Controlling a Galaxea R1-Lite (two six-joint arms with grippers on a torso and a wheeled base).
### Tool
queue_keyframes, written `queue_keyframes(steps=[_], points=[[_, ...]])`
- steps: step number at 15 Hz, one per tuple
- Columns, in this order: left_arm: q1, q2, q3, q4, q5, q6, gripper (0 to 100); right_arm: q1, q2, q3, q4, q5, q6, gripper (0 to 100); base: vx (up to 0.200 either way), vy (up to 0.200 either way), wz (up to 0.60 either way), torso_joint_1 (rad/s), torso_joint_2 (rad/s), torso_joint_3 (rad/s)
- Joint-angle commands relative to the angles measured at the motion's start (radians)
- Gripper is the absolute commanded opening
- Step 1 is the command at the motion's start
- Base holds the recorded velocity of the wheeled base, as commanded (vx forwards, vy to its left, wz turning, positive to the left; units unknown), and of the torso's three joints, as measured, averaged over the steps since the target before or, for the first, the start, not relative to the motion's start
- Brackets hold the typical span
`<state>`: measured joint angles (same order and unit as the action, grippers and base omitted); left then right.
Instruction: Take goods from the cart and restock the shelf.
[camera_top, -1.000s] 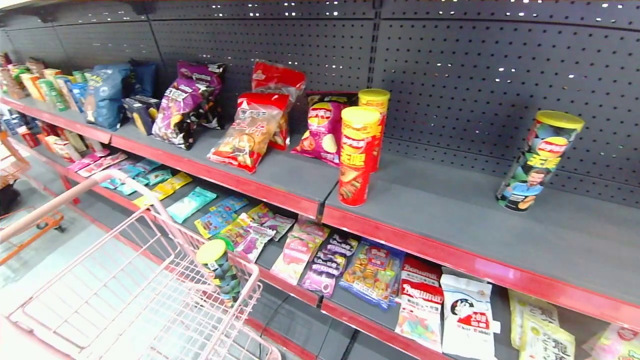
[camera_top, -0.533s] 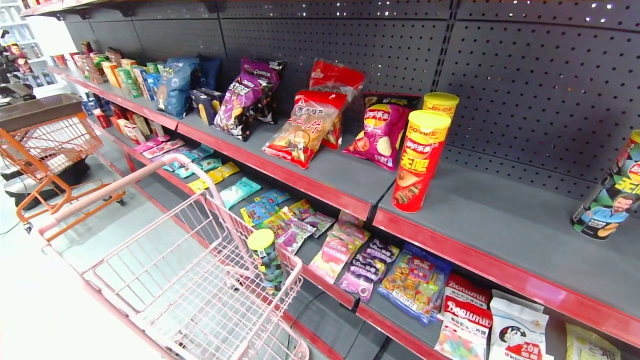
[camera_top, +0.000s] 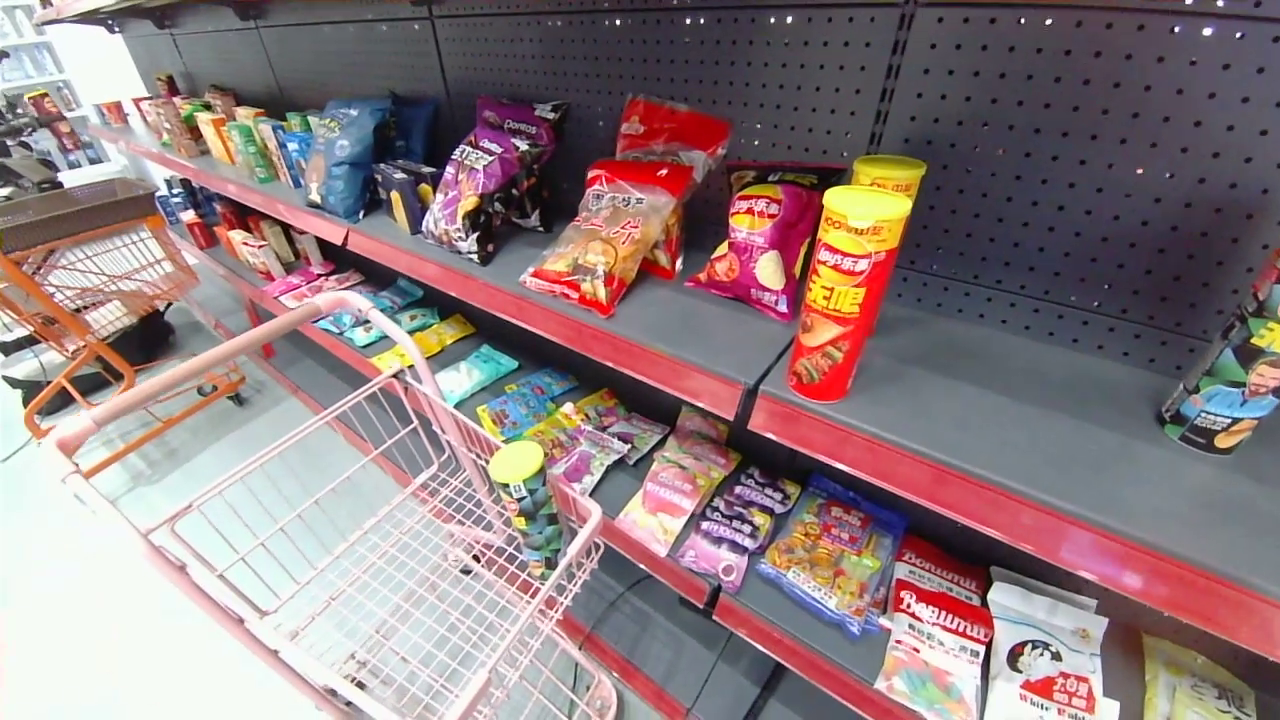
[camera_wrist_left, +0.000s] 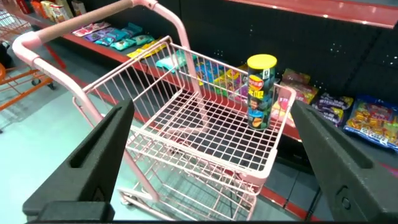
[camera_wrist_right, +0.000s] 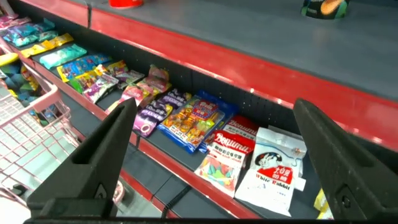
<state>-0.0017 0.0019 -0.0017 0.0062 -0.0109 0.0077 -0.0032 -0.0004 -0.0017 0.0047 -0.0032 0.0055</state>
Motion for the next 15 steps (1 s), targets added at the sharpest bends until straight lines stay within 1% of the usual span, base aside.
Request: queue_keyframes(steps=[1,5,12,13,14,15], points=[[0.000,0.000,0.000,0.000,0.000,0.000,100,0.000,0.000,0.000,0.000,0.000,0.001,100,0.000,0.000,0.00,-0.144,0.38,0.222],[0.000,0.000,0.000,0.000,0.000,0.000,100,0.000,0.000,0.000,0.000,-0.001,0.001,100,0.000,0.000,0.00,-0.170,0.41,0.251],[0.000,0.003,-0.001,0.000,-0.001,-0.003,100,0.000,0.000,0.000,0.000,-0.001,-0.001,100,0.000,0.000,0.00,-0.190,0.53,0.336],[0.000,0.000,-0.003,-0.002,-0.003,-0.014,100,0.000,0.000,0.000,0.000,-0.001,0.001,100,0.000,0.000,0.00,-0.080,0.24,0.168],[-0.011,0.036,-0.078,-0.008,-0.004,-0.031,100,0.000,0.000,0.000,0.000,-0.001,0.001,100,0.000,0.000,0.00,-0.046,0.14,0.095],[-0.038,0.208,-0.256,-0.022,0.005,-0.110,100,0.000,0.000,0.000,0.000,-0.001,0.001,100,0.000,0.000,0.00,-0.027,0.08,0.056]])
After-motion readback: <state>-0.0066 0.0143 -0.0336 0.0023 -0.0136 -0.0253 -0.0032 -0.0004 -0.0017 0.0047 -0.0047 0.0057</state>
